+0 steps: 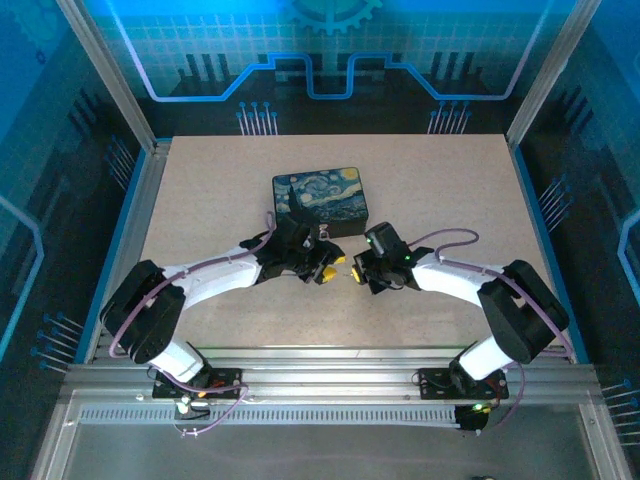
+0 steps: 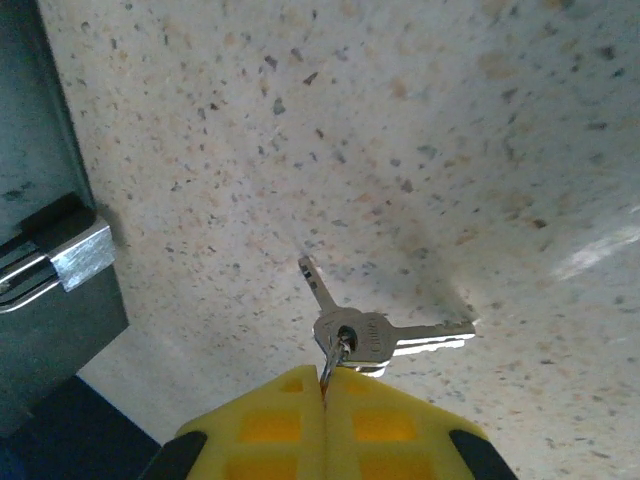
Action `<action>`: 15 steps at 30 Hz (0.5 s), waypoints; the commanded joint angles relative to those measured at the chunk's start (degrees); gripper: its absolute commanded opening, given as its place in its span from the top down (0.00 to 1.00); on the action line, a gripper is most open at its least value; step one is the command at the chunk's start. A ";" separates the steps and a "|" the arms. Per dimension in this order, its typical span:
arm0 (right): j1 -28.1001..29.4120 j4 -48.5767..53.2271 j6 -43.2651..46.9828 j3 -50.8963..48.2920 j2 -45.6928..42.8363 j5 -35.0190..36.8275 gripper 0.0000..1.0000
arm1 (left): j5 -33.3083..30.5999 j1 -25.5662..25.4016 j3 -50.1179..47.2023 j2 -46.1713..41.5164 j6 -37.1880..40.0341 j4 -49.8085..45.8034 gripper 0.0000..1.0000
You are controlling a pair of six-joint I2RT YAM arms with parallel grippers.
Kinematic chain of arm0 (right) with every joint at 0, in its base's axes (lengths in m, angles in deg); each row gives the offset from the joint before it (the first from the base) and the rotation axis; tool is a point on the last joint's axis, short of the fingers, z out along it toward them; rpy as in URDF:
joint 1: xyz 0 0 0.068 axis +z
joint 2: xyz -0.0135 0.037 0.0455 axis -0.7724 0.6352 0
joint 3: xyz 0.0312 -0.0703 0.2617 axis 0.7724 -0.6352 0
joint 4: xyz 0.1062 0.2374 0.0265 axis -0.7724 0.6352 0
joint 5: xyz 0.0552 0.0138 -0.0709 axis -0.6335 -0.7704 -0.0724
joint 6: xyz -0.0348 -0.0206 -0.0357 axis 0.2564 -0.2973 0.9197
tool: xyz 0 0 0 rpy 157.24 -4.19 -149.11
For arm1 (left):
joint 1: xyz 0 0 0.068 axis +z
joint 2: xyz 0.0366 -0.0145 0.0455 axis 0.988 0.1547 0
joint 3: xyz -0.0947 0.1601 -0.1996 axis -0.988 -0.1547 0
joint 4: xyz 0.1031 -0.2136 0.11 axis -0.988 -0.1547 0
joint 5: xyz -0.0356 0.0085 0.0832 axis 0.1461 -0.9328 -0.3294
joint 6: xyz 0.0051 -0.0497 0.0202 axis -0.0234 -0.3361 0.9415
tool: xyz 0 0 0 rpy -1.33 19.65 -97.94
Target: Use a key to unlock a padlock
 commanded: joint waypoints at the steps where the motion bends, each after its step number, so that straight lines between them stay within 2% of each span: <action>1: 0.90 -1.60 -2.52 1.17 -0.04 0.32 1.00 | -1.63 -0.12 -0.34 0.62 -1.47 -1.67 0.58; 15: 0.92 -4.77 -5.20 0.54 -2.21 0.55 1.00 | -3.72 -0.10 -0.31 1.03 -4.10 -3.11 0.64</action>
